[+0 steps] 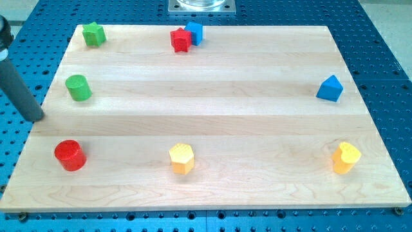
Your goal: Place the green circle below the cube
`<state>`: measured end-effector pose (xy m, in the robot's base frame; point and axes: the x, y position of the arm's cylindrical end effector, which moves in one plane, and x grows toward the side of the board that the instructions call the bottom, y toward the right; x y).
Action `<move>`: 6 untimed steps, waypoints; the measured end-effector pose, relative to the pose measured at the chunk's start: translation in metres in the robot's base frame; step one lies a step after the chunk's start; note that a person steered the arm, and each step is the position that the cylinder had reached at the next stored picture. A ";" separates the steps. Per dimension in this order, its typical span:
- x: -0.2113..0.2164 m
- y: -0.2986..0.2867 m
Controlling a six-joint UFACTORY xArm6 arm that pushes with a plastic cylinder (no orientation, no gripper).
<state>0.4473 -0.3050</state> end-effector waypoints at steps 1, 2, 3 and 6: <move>-0.040 0.006; -0.040 0.022; -0.037 0.070; -0.067 0.201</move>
